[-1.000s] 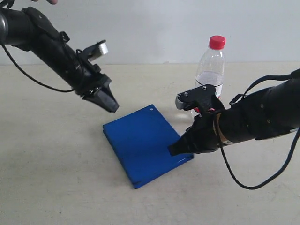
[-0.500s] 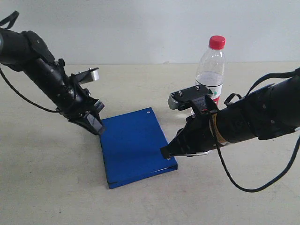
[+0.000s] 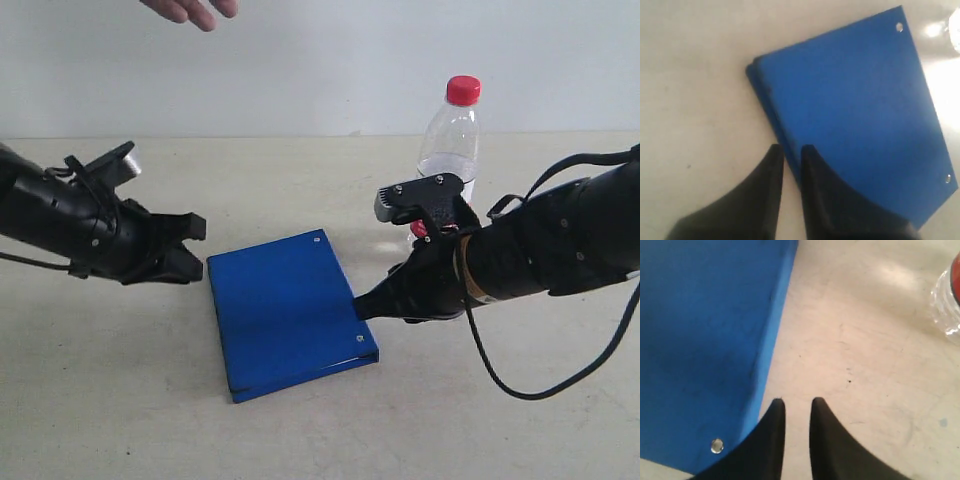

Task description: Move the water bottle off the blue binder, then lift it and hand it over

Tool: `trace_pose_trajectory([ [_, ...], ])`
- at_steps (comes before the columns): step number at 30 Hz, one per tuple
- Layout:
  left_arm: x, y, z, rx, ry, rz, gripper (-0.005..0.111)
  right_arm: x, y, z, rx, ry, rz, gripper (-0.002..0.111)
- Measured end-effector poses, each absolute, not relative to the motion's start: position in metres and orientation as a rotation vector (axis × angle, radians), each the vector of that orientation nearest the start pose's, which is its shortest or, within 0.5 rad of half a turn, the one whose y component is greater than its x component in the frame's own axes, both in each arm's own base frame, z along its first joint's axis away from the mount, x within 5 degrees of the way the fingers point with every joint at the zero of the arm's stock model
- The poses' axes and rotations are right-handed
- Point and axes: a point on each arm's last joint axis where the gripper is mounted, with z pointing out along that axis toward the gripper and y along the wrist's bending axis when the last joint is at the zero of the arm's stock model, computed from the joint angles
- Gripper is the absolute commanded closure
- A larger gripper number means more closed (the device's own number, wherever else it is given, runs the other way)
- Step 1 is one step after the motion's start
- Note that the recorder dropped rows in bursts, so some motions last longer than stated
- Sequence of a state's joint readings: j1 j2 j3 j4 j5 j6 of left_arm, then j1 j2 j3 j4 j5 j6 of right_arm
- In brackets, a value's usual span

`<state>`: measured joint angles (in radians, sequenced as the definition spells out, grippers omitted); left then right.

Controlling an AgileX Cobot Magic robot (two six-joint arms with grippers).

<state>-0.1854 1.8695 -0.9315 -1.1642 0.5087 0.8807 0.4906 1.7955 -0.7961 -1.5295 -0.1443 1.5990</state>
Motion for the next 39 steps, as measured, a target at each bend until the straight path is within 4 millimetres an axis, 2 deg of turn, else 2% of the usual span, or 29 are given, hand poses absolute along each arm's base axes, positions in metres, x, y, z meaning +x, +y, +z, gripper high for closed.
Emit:
trace_pose_trajectory([
  [4,0.317,-0.103,0.122,0.075,2.702,-0.799,0.094,0.283,0.165,0.134,-0.554,2.449,0.421,0.108],
  [7,0.312,-0.109,0.123,0.146,2.7,-0.89,0.094,0.282,0.166,0.132,-0.554,2.457,0.435,0.108],
  [9,0.312,-0.11,0.123,0.137,2.694,-0.91,0.094,0.279,0.172,0.122,-0.59,2.484,0.513,0.108],
  [11,0.313,-0.11,0.124,0.115,2.686,-0.925,0.094,0.274,0.179,0.111,-0.653,2.509,0.635,0.108],
  [13,0.313,-0.111,0.125,0.115,2.674,-0.933,0.094,0.264,0.189,0.11,-0.764,2.49,0.837,0.108],
  [15,0.314,-0.111,0.125,0.131,2.655,-0.937,0.094,0.249,0.202,0.121,-0.884,2.406,1.152,0.108],
  [17,0.316,-0.11,0.125,0.123,2.64,-0.911,0.094,0.244,0.205,0.128,-0.923,2.366,1.234,0.108],
  [20,0.319,-0.108,0.124,0.103,2.632,-0.861,0.094,0.246,0.202,0.133,-0.932,2.362,1.157,0.108],
  [23,0.319,-0.108,0.124,0.123,2.627,-0.856,0.09,0.254,0.196,0.132,-0.842,2.41,1.006,0.108],
  [25,0.319,-0.108,0.124,0.147,2.621,-0.85,0.067,0.258,0.193,0.13,-0.794,2.44,0.947,0.107],
  [26,0.319,-0.108,0.124,0.169,2.616,-0.845,0.06,0.258,0.193,0.13,-0.785,2.449,0.943,0.104],
  [27,0.319,-0.108,0.124,0.174,2.615,-0.843,0.048,0.258,0.193,0.13,-0.783,2.451,0.946,0.094],
  [28,0.319,-0.107,0.124,0.178,2.614,-0.839,0.044,0.257,0.194,0.13,-0.785,2.451,0.959,0.089],
  [29,0.32,-0.107,0.124,0.177,2.613,-0.828,0.043,0.256,0.194,0.13,-0.789,2.45,0.964,0.076],
  [31,0.321,-0.105,0.123,0.158,2.611,-0.787,0.043,0.256,0.194,0.13,-0.794,2.449,0.976,0.067],
  [33,0.322,-0.103,0.118,0.142,2.623,-0.767,0.043,0.256,0.194,0.13,-0.785,2.454,0.979,0.067],
  [34,0.322,-0.103,0.109,0.132,2.65,-0.768,0.043,0.256,0.194,0.13,-0.77,2.462,0.981,0.067],
  [39,0.324,-0.109,0.094,0.079,2.684,-0.891,0.043,0.258,0.192,0.129,-0.718,2.491,0.95,0.067],
])
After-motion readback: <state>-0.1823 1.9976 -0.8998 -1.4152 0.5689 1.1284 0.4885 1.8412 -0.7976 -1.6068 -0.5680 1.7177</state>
